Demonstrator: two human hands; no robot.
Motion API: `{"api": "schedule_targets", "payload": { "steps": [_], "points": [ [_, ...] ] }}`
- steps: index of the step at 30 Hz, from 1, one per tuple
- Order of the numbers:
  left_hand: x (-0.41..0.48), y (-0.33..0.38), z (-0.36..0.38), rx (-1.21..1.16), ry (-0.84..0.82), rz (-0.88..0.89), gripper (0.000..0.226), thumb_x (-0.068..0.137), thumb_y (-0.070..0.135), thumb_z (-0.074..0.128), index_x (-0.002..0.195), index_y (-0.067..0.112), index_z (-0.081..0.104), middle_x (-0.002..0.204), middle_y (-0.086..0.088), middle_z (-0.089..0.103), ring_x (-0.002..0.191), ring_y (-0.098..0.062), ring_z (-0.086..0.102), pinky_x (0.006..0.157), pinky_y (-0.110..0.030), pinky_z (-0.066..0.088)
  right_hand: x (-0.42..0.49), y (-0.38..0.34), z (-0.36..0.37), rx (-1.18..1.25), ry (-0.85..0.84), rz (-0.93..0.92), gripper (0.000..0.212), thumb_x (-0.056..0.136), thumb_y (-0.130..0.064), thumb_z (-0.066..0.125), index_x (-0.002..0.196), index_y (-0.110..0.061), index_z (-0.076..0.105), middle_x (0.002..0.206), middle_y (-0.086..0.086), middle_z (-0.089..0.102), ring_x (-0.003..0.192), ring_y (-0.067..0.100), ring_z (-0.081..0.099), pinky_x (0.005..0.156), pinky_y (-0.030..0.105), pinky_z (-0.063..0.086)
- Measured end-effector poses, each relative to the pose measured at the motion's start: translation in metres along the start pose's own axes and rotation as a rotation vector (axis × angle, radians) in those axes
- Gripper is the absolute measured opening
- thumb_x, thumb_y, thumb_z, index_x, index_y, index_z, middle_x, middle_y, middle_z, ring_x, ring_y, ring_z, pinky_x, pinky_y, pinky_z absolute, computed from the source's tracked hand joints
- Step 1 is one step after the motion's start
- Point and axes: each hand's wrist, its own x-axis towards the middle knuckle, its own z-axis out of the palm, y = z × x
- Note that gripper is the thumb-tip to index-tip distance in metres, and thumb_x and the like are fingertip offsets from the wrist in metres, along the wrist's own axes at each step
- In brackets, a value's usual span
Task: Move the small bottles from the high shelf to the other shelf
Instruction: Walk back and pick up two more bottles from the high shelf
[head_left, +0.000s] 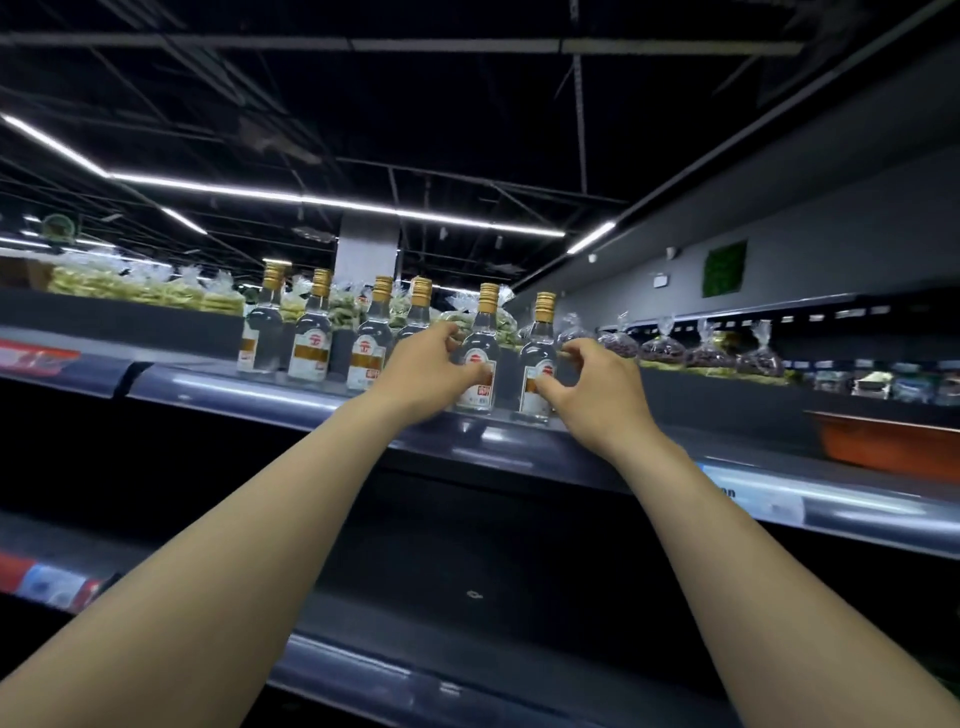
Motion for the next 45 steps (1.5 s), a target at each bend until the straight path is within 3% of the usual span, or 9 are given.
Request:
{"api": "schedule_targets", "payload": {
  "steps": [5, 10, 15, 19, 22, 26, 31, 36, 45],
  "points": [
    [0.019, -0.015, 0.007, -0.005, -0.085, -0.010, 0.089, 0.078, 0.051, 0.077, 0.152, 0.020, 0.037, 0.113, 0.011, 0.063, 0.093, -0.007, 0.059, 0.073, -0.022, 0.042, 0.024, -0.002, 0.015, -0.010, -0.072, 0.125, 0.062, 0.088, -0.049, 0.073, 0.136, -0.012, 0.058, 0.120, 0.005, 0.065, 0.100, 0.022, 0.048, 0.085, 0.033, 0.036],
    [0.031, -0.023, 0.016, -0.007, -0.132, -0.010, 0.099, 0.073, 0.058, 0.079, 0.153, 0.018, 0.037, 0.140, -0.005, 0.058, 0.113, -0.020, 0.059, 0.088, -0.033, 0.045, 0.032, 0.001, 0.023, -0.019, -0.080, 0.177, 0.074, 0.081, -0.052, 0.081, 0.136, -0.008, 0.061, 0.109, 0.001, 0.068, 0.093, 0.019, 0.056, 0.080, 0.031, 0.041],
    [0.028, -0.022, 0.021, -0.054, -0.079, 0.015, 0.102, 0.065, 0.065, 0.083, 0.147, 0.017, 0.046, 0.133, -0.003, 0.062, 0.118, -0.024, 0.059, 0.092, -0.037, 0.049, 0.031, 0.001, 0.020, 0.011, -0.009, 0.234, 0.047, 0.069, -0.050, 0.093, 0.077, -0.014, 0.063, 0.074, -0.005, 0.071, 0.075, 0.021, 0.071, 0.069, 0.037, 0.057],
    [0.025, -0.014, 0.020, -0.122, -0.022, 0.092, 0.090, 0.069, 0.055, 0.086, 0.143, 0.016, 0.051, 0.124, -0.003, 0.065, 0.108, -0.022, 0.062, 0.090, -0.037, 0.051, 0.020, -0.013, 0.014, -0.008, 0.134, 0.214, 0.066, 0.066, -0.049, 0.095, 0.114, -0.008, 0.076, 0.098, -0.002, 0.074, 0.099, 0.022, 0.069, 0.075, 0.027, 0.045],
    [0.023, 0.005, 0.019, -0.227, 0.009, 0.151, 0.085, 0.071, 0.052, 0.086, 0.140, 0.017, 0.053, 0.118, -0.003, 0.067, 0.100, -0.020, 0.063, 0.084, -0.034, 0.052, 0.012, -0.023, -0.004, 0.007, 0.257, 0.194, 0.036, 0.067, -0.046, 0.094, 0.083, -0.018, 0.076, 0.072, -0.012, 0.071, 0.081, 0.018, 0.073, 0.066, 0.033, 0.056],
    [0.011, 0.052, 0.020, -0.335, 0.035, 0.244, 0.080, 0.067, 0.057, 0.086, 0.131, 0.018, 0.060, 0.100, 0.002, 0.069, 0.085, -0.013, 0.065, 0.072, -0.027, 0.053, -0.009, -0.025, -0.056, -0.010, 0.369, 0.181, 0.034, 0.063, -0.049, 0.094, 0.070, -0.023, 0.074, 0.063, -0.015, 0.073, 0.062, 0.001, 0.069, 0.049, 0.015, 0.047],
    [-0.039, 0.142, 0.045, -0.427, 0.018, 0.323, 0.054, 0.059, 0.059, 0.090, 0.097, 0.033, 0.062, 0.078, 0.022, 0.060, 0.064, 0.014, 0.057, 0.053, -0.004, 0.040, -0.076, -0.006, -0.148, -0.126, 0.471, 0.236, 0.035, 0.059, -0.054, 0.094, 0.064, -0.027, 0.072, 0.063, -0.011, 0.074, 0.064, 0.008, 0.072, 0.063, 0.035, 0.059],
    [-0.123, 0.243, 0.117, -0.508, -0.163, 0.327, 0.046, 0.056, 0.055, 0.090, 0.082, 0.023, 0.071, 0.074, 0.010, 0.073, 0.072, -0.007, 0.070, 0.071, -0.033, 0.059, -0.187, 0.051, -0.265, -0.267, 0.525, 0.380, 0.044, 0.060, -0.050, 0.094, 0.076, -0.013, 0.075, 0.077, 0.005, 0.079, 0.078, 0.023, 0.076, 0.077, 0.050, 0.061],
    [-0.358, 0.424, 0.269, -0.754, -0.580, 0.297, 0.040, 0.058, 0.049, 0.092, 0.080, 0.020, 0.075, 0.072, 0.011, 0.074, 0.066, -0.002, 0.069, 0.063, -0.033, 0.058, -0.453, 0.131, -0.458, -0.520, 0.584, 0.742, 0.053, 0.066, -0.051, 0.095, 0.094, -0.009, 0.077, 0.071, -0.007, 0.072, 0.061, 0.002, 0.058, 0.050, 0.016, 0.042]
  ]
}}
